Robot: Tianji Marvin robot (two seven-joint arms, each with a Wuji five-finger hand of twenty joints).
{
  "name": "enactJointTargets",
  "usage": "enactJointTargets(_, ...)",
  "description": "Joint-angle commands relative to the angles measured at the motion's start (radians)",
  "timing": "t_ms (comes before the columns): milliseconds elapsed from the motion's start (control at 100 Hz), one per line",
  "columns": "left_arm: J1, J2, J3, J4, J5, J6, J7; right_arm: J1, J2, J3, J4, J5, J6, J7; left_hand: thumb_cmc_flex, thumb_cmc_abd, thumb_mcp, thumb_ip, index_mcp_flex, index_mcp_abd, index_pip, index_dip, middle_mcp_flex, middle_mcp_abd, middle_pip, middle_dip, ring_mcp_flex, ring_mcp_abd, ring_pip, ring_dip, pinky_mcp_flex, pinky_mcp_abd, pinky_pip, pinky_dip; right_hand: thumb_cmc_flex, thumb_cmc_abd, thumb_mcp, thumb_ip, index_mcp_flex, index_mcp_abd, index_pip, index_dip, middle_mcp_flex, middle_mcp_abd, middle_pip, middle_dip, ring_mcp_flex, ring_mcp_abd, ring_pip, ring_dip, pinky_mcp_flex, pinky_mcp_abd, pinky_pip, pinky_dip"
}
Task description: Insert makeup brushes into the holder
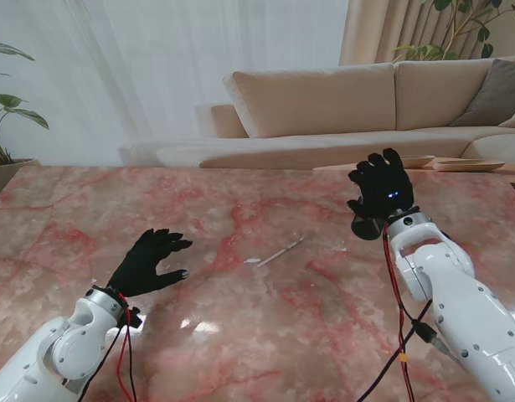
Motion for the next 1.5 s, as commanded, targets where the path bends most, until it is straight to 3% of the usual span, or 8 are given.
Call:
enactJointTargets(0,0.004,0.001,0.003,-0.01,0.004,0.0,-0.003,-0.02,-0.02,-0.014,-0.039,0.025,-0.009,0.003,0.009,0.026,-0.002,0.02,0.003,-0.024,-0.005,-0.003,-0.001,-0.002,-0.02,-0.012,-0.028,-0.025,-0.029,0.001,-0.001,-0.005,-0.04,-0.015,0.002,-0.014,0.03,0.049,-0.037,0.03,-0.015,-0.015,-0.025,0.013,-0.015,-0.021,-0.022,-0.001,-0.009,-0.019,-0.008,0.001,-0.024,-0.007)
enactJointTargets(320,0.019,0.003,-0.01,-0.044,0.018,-0.003,-0.011,-0.056,-0.046,-0.127,-0.098,0.149,-0.015,-0.023,0.007,0.026,-0.001,0.02,0.003,-0.024,-0.005,-0.003,0.0,-0.002,-0.019,-0.012,-0.028,-0.025,-0.028,0.001,-0.001,-0.005,-0.039,-0.013,0.034,-0.099,0.234,0.053,-0.058,0.044,-0.039,-0.063,-0.03,0.013,-0.036,-0.031,-0.002,0.001,-0.02,-0.024,0.012,0.006,-0.04,0.004)
enactJointTargets(580,0.025,0.004,-0.016,-0.053,0.025,-0.009,-0.012,-0.003,-0.06,-0.282,-0.012,0.238,0.029,-0.034,0.007,0.026,0.0,0.02,0.003,-0.023,-0.006,-0.003,-0.002,0.0,-0.02,-0.012,-0.028,-0.025,-0.028,0.001,-0.001,-0.005,-0.04,-0.012,0.113,-0.2,0.534,0.091,-0.07,0.046,-0.032,-0.068,-0.091,0.017,-0.035,-0.03,-0.048,-0.004,-0.024,-0.028,0.004,-0.009,-0.07,-0.002)
enactJointTargets(720,0.028,0.005,-0.021,-0.056,0.029,-0.011,-0.012,0.037,-0.063,-0.353,0.046,0.271,0.059,-0.02,0.009,0.024,0.001,0.02,0.003,-0.02,-0.006,-0.004,-0.001,-0.002,-0.02,-0.012,-0.028,-0.024,-0.028,0.001,-0.001,-0.005,-0.04,-0.013,0.181,-0.239,0.615,0.094,-0.068,0.035,-0.003,-0.04,-0.128,0.023,-0.022,-0.016,-0.087,-0.01,-0.013,-0.026,-0.013,-0.021,-0.083,-0.005)
enactJointTargets(960,0.03,0.005,-0.022,-0.061,0.029,-0.009,-0.016,0.121,-0.072,-0.474,0.177,0.326,0.124,-0.019,0.01,0.022,0.003,0.02,0.003,-0.022,-0.006,-0.004,-0.001,-0.001,-0.02,-0.012,-0.028,-0.024,-0.028,0.001,-0.001,-0.005,-0.041,-0.013,0.174,-0.255,0.575,0.074,-0.057,-0.002,0.062,0.051,-0.151,0.021,0.013,0.006,-0.097,-0.016,0.031,-0.011,-0.013,-0.025,-0.077,0.001)
enactJointTargets(1090,0.03,0.005,-0.019,-0.062,0.027,-0.007,-0.018,0.171,-0.081,-0.54,0.252,0.369,0.144,-0.028,0.009,0.023,0.004,0.02,0.004,-0.022,-0.006,-0.004,-0.002,-0.004,-0.02,-0.012,-0.028,-0.025,-0.028,0.001,-0.001,-0.006,-0.041,-0.013,0.157,-0.198,0.455,0.046,-0.055,-0.005,0.052,0.088,-0.143,0.016,0.027,0.011,-0.078,-0.02,0.051,-0.004,0.001,-0.023,-0.064,0.005)
enactJointTargets(1280,0.033,0.006,-0.02,-0.065,0.026,-0.003,-0.022,0.23,-0.098,-0.614,0.341,0.437,0.152,-0.037,0.009,0.022,0.006,0.02,0.003,-0.025,-0.006,-0.004,-0.002,-0.002,-0.02,-0.012,-0.028,-0.026,-0.028,0.001,0.0,-0.006,-0.041,-0.013,0.133,-0.178,0.339,0.02,-0.08,0.008,0.011,0.081,-0.126,0.007,0.036,0.011,-0.042,-0.022,0.055,-0.001,0.025,-0.017,-0.054,0.002)
enactJointTargets(1490,0.039,0.006,-0.025,-0.073,0.026,0.005,-0.027,0.281,-0.12,-0.675,0.418,0.493,0.156,-0.063,0.007,0.022,0.007,0.019,0.004,-0.025,-0.005,-0.003,0.0,-0.002,-0.019,-0.012,-0.028,-0.025,-0.028,0.001,-0.001,-0.006,-0.041,-0.014,0.123,-0.159,0.302,0.012,-0.075,0.001,0.008,0.077,-0.117,0.001,0.045,0.014,-0.04,-0.025,0.057,-0.001,0.023,-0.019,-0.054,-0.001)
